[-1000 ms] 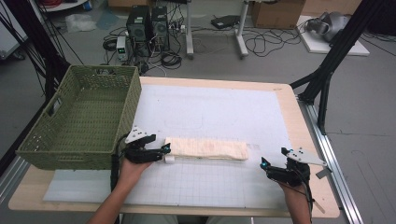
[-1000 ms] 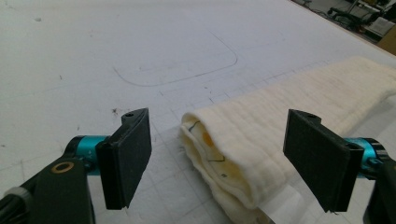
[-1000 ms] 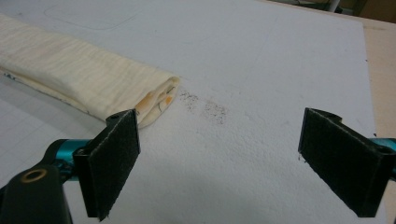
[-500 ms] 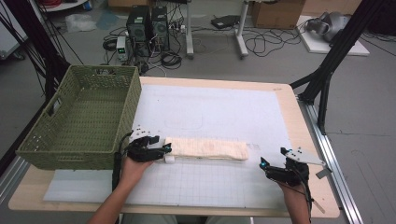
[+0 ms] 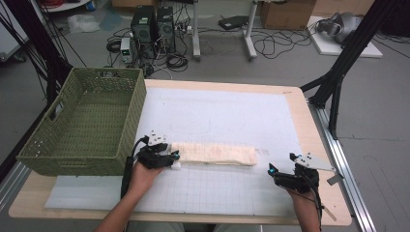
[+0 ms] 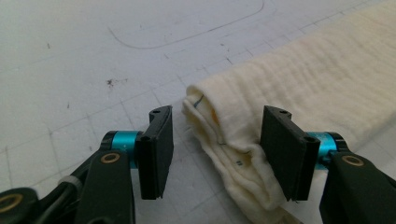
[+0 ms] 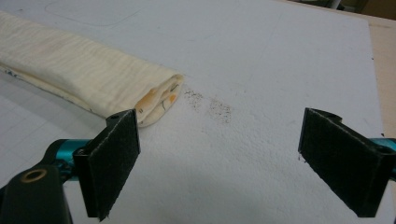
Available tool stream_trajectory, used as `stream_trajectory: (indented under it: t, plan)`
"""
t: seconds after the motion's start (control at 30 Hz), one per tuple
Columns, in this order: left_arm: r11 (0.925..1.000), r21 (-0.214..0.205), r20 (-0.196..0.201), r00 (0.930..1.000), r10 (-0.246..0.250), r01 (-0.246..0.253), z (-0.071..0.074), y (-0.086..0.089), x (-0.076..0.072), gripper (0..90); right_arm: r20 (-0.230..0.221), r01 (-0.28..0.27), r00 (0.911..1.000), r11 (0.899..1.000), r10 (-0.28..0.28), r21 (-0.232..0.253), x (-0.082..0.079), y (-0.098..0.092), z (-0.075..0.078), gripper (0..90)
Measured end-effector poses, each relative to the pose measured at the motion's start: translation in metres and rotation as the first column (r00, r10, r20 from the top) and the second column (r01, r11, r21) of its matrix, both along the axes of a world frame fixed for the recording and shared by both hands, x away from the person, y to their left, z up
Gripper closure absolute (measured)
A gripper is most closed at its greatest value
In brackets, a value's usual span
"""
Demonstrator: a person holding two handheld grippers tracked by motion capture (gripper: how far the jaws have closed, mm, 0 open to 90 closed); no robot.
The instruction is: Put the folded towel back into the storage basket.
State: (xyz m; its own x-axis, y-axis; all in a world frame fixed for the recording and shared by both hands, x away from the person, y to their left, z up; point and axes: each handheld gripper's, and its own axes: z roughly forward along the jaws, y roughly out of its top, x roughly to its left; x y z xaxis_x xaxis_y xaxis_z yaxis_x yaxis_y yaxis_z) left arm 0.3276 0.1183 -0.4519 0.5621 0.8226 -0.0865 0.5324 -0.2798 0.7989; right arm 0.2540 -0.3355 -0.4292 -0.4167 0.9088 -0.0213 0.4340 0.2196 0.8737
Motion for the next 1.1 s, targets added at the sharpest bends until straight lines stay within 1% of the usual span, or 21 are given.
stream_trajectory:
  t: [0.13, 0.3, 0.43, 0.5, 0.53, 0.57, 0.6, 0.63, 0.7, 0.8, 0.87, 0.97, 1.0, 1.03, 1.1]
  plan:
    - [0.9985, 0.003, 0.006, 0.9984, -0.055, 0.055, 0.0, -0.002, -0.002, 64.7, 0.002, 0.001, 1.0, 1.0, -0.001, 0.003, -0.001, -0.001, 0.001, 12.0]
    - [0.9965, -0.006, 0.004, 0.9965, -0.084, 0.084, 0.0, -0.002, -0.003, 77.3, -0.003, -0.008, 1.0, 1.0, 0.008, 0.005, 0.001, 0.002, 0.0, 12.0]
    - [0.9965, -0.013, 0.004, 0.9965, -0.083, 0.083, 0.0, -0.002, -0.004, 80.2, -0.027, -0.018, 0.9995, 1.0, 0.018, -0.007, 0.008, 0.013, -0.002, 12.0]
    - [0.9966, -0.017, 0.003, 0.9968, -0.08, 0.081, 0.001, -0.001, -0.004, 80.6, -0.05, -0.01, 0.9987, 1.0, 0.011, 0.007, 0.013, 0.017, -0.003, 12.0]
    - [0.9965, -0.02, 0.002, 0.9967, -0.081, 0.081, 0.0, -0.001, -0.004, 80.7, -0.063, -0.012, 0.9979, 1.0, 0.014, 0.026, 0.015, 0.02, -0.004, 12.0]
    - [0.9966, -0.022, 0.002, 0.9968, -0.08, 0.08, 0.0, -0.001, -0.004, 80.7, -0.077, -0.018, 0.9968, 0.998, 0.022, 0.056, 0.019, 0.023, -0.005, 12.0]
    - [0.9965, -0.024, 0.001, 0.9968, -0.08, 0.08, 0.001, -0.001, -0.004, 80.8, -0.088, -0.019, 0.9958, 0.997, 0.026, 0.073, 0.02, 0.025, -0.006, 12.0]
    - [0.9965, -0.026, 0.002, 0.9969, -0.079, 0.079, 0.0, -0.001, -0.005, 80.8, -0.101, -0.033, 0.994, 0.996, 0.042, 0.085, 0.022, 0.027, -0.007, 12.0]
    - [0.9965, -0.021, 0.006, 0.9967, -0.081, 0.081, 0.001, -0.001, -0.005, 80.9, -0.115, -0.054, 0.9913, 0.995, 0.063, 0.08, 0.026, 0.033, -0.008, 12.5]
    - [0.9964, -0.024, 0.009, 0.9967, -0.081, 0.081, 0.001, -0.001, -0.006, 81.1, -0.131, -0.082, 0.9871, 0.993, 0.093, 0.087, 0.033, 0.042, -0.01, 21.8]
    - [0.9961, -0.031, 0.01, 0.9966, -0.082, 0.082, 0.001, -0.001, -0.006, 81.2, -0.14, -0.101, 0.9839, 0.992, 0.111, 0.08, 0.038, 0.048, -0.012, 27.9]
    - [0.9957, -0.027, 0.01, 0.996, -0.089, 0.089, 0.001, 0.001, -0.006, 81.2, -0.186, -0.114, 0.9744, 0.991, 0.126, 0.071, 0.045, 0.055, -0.018, 37.2]
    - [0.9957, -0.028, 0.01, 0.996, -0.088, 0.089, 0.001, 0.001, -0.006, 81.3, -0.202, -0.116, 0.9709, 0.991, 0.128, 0.069, 0.048, 0.057, -0.021, 42.1]
    - [0.9956, -0.031, 0.011, 0.996, -0.088, 0.089, 0.001, 0.001, -0.006, 81.3, -0.224, -0.123, 0.9657, 0.991, 0.132, 0.054, 0.049, 0.058, -0.022, 46.3]
    - [0.9954, -0.035, 0.012, 0.9959, -0.089, 0.09, 0.001, 0.001, -0.007, 81.4, -0.215, -0.129, 0.9673, 0.991, 0.134, 0.039, 0.049, 0.06, -0.022, 52.3]
